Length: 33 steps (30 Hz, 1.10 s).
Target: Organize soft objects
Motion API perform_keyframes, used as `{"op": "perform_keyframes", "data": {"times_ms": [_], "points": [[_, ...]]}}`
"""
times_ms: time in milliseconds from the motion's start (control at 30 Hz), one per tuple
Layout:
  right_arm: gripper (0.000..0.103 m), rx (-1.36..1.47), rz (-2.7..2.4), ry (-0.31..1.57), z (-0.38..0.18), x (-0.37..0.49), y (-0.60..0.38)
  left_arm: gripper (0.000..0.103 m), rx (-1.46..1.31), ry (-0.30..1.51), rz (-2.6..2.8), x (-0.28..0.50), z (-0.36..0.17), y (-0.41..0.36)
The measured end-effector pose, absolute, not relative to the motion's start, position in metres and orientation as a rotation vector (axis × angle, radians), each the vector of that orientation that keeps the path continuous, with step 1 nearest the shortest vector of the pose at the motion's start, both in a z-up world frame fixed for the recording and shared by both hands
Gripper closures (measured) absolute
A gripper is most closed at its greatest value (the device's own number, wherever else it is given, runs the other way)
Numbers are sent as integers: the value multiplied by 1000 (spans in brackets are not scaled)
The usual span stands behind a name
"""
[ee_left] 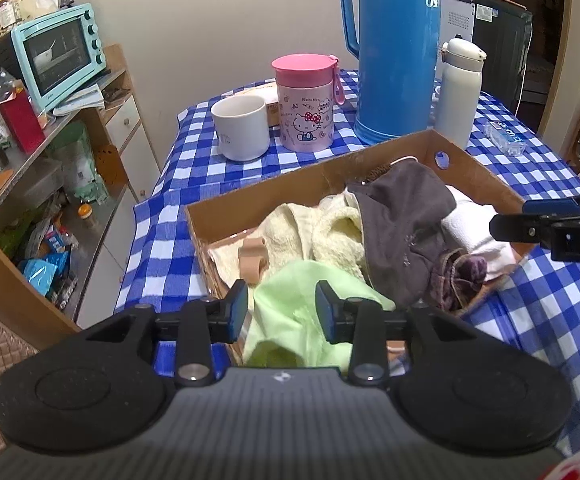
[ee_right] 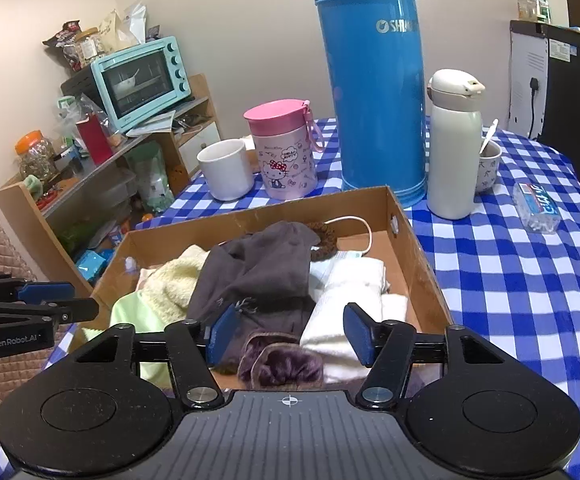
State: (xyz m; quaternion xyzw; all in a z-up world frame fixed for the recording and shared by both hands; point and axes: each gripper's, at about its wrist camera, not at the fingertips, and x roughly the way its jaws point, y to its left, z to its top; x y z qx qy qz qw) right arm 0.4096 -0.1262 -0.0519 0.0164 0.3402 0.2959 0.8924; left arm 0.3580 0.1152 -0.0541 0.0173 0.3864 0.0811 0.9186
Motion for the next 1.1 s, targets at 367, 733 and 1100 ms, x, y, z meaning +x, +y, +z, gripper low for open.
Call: {"op": "perform_keyframes", "data": {"times_ms": [367,733,1100], "points": [[36,55,618,694,-32,368,-142,56,17,800,172,327,-32,94],[33,118,585,727,-16,325,-172,56,39,794,177,283,-9,62],[33,89,605,742,1,273,-202,56,49,770,198,229,11,17]]}}
